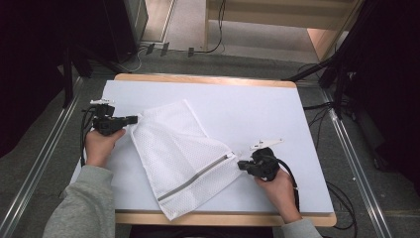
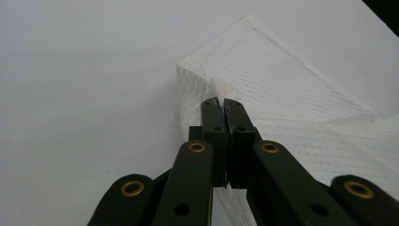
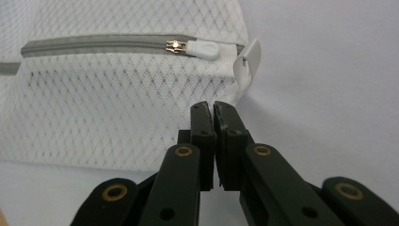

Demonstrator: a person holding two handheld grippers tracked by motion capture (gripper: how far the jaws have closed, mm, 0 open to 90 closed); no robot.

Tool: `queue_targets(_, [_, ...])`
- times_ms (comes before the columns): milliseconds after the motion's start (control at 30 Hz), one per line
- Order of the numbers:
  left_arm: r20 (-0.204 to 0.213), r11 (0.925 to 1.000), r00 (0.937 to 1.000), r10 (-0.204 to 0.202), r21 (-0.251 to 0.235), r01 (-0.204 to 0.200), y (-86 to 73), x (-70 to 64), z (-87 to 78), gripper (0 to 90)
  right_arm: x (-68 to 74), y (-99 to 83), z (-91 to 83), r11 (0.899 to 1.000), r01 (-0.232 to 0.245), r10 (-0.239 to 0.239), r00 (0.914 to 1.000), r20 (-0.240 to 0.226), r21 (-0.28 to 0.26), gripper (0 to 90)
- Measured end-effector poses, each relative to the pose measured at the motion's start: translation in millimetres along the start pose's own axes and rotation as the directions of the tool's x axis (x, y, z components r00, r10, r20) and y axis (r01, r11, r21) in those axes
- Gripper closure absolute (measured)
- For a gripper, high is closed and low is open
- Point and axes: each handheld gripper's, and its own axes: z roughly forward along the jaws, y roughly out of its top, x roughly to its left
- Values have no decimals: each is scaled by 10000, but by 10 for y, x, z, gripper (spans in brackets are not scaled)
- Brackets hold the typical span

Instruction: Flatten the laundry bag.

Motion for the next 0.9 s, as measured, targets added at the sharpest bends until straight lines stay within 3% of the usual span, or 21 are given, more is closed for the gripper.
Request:
queue_targets(200, [10,9996,9996,-290,57,290,4,116,26,899,108,-35,18,9996,238,-233,9991,-347,149,887])
queue_targets(333, [29,9998,9998,-175,128,174,6,94,32,878,103,-21,-17,9995,289,-292,9991,-310,-97,835])
queue_targets(567, [-168,10000,9999,3,55,-2,17,43,-115,642,47,57,-146,9951,328,-342,9993,-134,-935,756])
queue_targets(700, [-342,10000,9994,-76,51,78,-14,42,-239,576,29,119,-117,9947,439,-450,9989,-96,-926,750])
queue_targets(900, [-435,10000,9991,9,-43,-11,-53,-22,-387,554,-7,269,-48,9935,481,-489,9988,-52,-1035,753])
